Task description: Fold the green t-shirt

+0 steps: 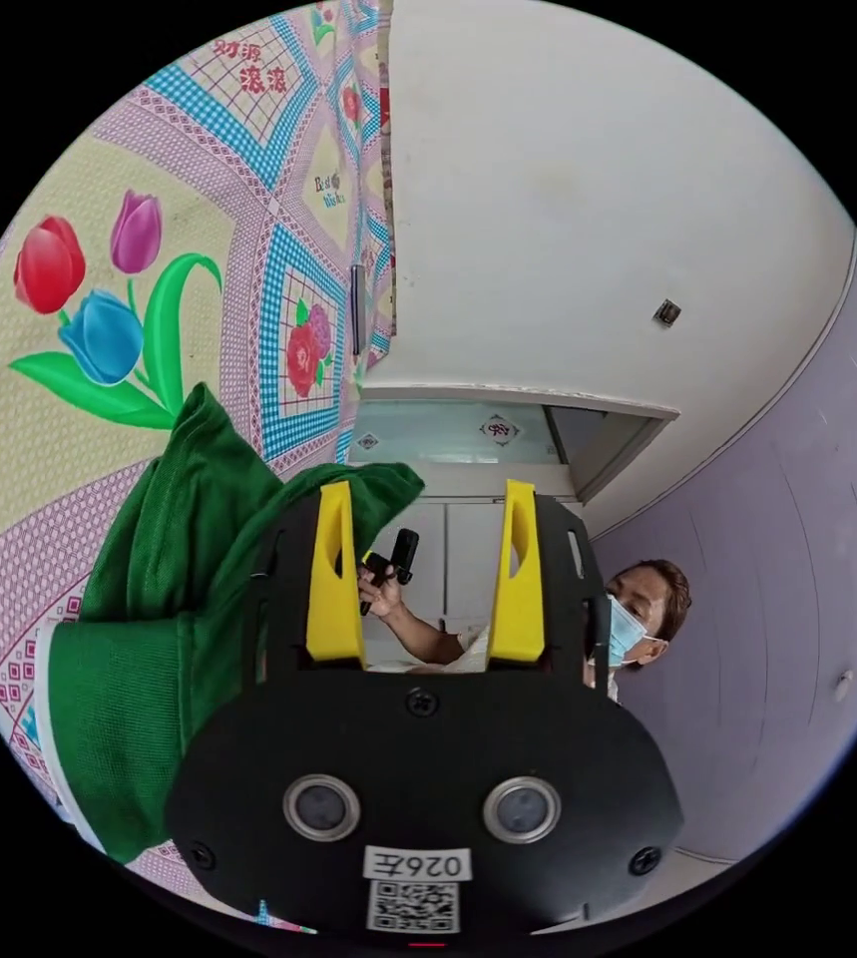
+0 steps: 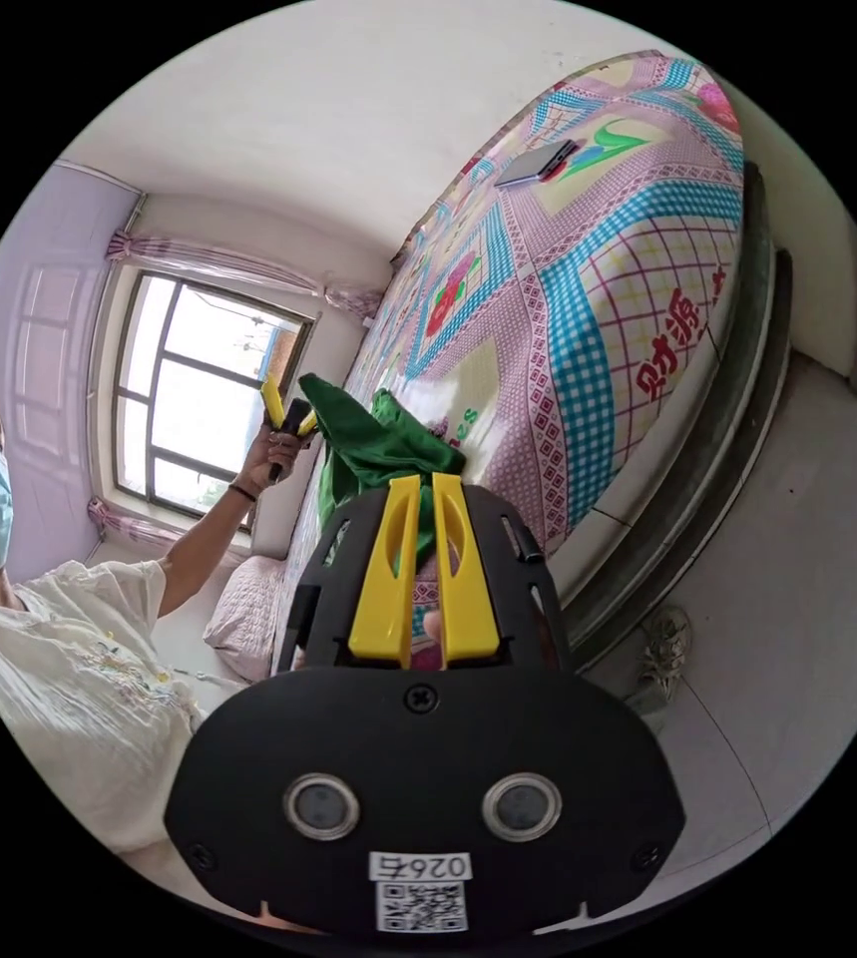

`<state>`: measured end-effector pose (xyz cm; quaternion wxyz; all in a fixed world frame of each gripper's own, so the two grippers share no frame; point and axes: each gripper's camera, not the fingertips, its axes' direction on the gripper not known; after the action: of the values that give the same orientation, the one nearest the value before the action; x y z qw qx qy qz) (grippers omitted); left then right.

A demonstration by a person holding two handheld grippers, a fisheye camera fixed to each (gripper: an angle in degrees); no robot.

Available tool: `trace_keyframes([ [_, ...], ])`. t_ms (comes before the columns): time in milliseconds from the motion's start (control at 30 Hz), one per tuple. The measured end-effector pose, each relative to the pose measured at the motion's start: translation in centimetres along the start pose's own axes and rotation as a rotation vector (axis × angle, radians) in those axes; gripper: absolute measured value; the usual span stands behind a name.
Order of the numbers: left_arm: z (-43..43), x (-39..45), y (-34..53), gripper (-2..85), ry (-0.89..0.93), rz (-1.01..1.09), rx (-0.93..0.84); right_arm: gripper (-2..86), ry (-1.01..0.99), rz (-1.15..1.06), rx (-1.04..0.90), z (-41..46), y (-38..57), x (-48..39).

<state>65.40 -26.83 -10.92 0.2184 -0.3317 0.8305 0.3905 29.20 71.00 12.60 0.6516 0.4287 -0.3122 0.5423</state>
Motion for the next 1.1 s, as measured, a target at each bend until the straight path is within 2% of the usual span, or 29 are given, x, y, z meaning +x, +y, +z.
trace_keyframes([
  [67,-0.2,0.7,-0.4,17.6,0.007,0.02,-0.011,-1.2,0.01,-0.003,0.001,-0.5,0.6,-0.5],
  [200,-2.0,4.1,0.6,0.1,0.092,0.234,0.122,-1.1,0.099,-0.103,0.0,-1.1,2.3,-4.6],
  [267,-1.8,5.5,1.8,-0.5,0.033,0.283,0.139,-1.0,0.138,-0.178,-0.016,-0.2,2.9,-7.3],
  [333,0.6,6.2,3.2,-0.9,-0.114,0.297,0.085,-1.0,0.162,-0.27,-0.054,2.1,3.8,-10.6],
  [467,5.7,3.9,3.8,-1.0,-0.121,0.297,-0.043,-1.0,0.191,-0.358,-0.116,6.2,5.3,-13.5],
  [567,8.7,0.2,1.7,-1.0,-0.146,0.228,-0.115,-1.0,0.234,-0.363,-0.162,8.9,6.5,-13.4],
  [633,9.1,-3.5,-0.9,-1.0,-0.243,0.122,-0.107,-0.9,0.318,-0.326,-0.177,9.4,7.5,-11.9],
  [733,6.4,-5.9,-2.3,-1.0,-0.319,0.022,0.011,-1.0,0.337,-0.268,-0.16,7.6,9.2,-10.0],
  [900,1.7,-3.2,0.6,-1.0,-0.198,0.15,0.191,-0.9,0.362,-0.228,-0.081,4.0,11.7,-9.0],
  [1100,-4.1,-0.5,6.0,-1.0,-0.318,0.204,0.339,-0.4,0.332,-0.262,-0.055,4.4,12.8,-9.7],
])
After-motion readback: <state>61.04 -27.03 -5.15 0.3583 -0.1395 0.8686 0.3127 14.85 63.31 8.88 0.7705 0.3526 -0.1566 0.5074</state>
